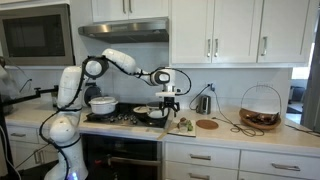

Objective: Pick up the wooden spatula from the chopping board and use it to stir the contents in the pot, place the spatula back on the chopping board

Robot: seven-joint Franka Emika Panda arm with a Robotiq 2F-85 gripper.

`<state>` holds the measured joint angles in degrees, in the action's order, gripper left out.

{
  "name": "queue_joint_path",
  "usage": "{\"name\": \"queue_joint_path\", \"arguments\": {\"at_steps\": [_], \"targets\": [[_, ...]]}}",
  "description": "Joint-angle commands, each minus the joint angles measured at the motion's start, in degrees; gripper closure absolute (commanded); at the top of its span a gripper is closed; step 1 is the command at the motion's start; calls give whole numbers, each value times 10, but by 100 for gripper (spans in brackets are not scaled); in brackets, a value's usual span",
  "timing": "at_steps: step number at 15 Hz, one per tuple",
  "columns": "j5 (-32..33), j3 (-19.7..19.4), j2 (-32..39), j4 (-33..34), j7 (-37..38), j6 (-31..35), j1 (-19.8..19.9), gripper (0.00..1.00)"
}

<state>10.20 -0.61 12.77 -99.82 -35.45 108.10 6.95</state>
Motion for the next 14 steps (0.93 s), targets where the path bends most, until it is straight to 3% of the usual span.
{"name": "queue_joint_path", "arguments": {"at_steps": [1,4,6,7,14], "targets": [[-2,-7,-30,16,22,-19,-6,0],[-38,-10,-59,20,38,-11,-1,0],[-96,-16,-92,14,41,-10,8,0],[-59,-16,-56,25,30,-4,-2,0],[-86,-24,-85,21,31,-7,2,0]]}}
